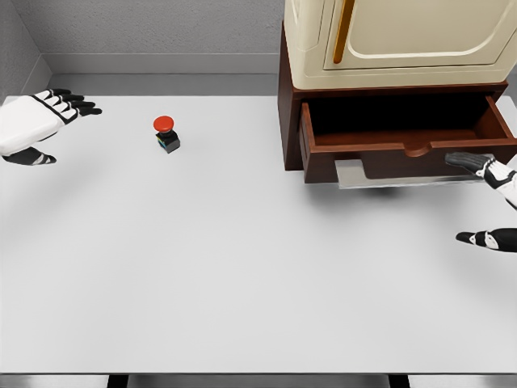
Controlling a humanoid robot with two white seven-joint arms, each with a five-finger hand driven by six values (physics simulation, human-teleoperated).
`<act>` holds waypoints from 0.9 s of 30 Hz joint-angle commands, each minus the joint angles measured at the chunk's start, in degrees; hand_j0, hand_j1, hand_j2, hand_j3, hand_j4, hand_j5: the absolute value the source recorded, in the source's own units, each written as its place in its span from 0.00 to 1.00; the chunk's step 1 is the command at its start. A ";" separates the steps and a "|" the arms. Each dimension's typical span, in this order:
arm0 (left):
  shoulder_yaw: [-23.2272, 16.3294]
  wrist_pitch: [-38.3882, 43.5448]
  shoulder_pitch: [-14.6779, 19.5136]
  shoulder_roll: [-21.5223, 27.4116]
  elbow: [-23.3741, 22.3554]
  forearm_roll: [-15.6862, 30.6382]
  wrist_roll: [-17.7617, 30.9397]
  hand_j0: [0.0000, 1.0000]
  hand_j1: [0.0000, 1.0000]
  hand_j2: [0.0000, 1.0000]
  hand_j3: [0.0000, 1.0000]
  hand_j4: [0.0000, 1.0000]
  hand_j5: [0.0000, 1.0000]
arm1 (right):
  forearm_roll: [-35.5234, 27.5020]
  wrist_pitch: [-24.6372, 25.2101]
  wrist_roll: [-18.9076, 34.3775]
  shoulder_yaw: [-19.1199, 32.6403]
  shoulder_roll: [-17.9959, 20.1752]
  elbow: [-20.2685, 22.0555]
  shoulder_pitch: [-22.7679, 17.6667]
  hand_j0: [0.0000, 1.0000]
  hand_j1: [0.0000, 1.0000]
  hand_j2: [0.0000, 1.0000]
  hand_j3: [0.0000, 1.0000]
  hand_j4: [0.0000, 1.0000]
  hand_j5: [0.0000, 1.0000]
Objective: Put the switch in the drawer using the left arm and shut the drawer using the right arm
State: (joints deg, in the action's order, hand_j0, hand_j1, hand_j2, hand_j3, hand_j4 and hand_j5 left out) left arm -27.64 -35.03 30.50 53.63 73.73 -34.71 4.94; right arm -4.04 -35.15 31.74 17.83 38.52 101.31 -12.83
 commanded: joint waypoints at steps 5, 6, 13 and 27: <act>-4.08 0.03 3.69 -1.16 -0.34 -1.76 -0.02 1.00 1.00 1.00 1.00 1.00 1.00 | -0.53 0.15 -0.02 0.01 -0.02 0.03 -0.09 1.00 1.00 1.00 1.00 1.00 1.00; -5.84 0.03 5.36 -1.69 -0.52 -2.56 -0.02 1.00 1.00 1.00 1.00 1.00 1.00 | -0.53 0.15 -0.10 0.01 -0.02 0.03 -0.17 1.00 1.00 1.00 1.00 1.00 1.00; -11.99 0.03 12.04 -4.06 -2.36 -4.84 -0.02 1.00 1.00 1.00 1.00 1.00 1.00 | -0.62 0.15 -0.10 0.10 -0.02 0.03 -0.35 1.00 1.00 1.00 1.00 1.00 1.00; -23.16 0.03 23.64 -13.90 -12.65 -7.39 1.57 0.88 0.88 0.88 0.88 0.88 0.88 | -0.62 0.15 -0.10 0.19 0.07 0.03 -0.53 1.00 1.00 1.00 1.00 1.00 1.00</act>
State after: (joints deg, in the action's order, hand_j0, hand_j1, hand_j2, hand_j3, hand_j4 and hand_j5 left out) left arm -49.84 -35.02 54.67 41.12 62.22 -42.03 5.79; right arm -4.17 -35.15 31.67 18.01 38.51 101.31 -13.36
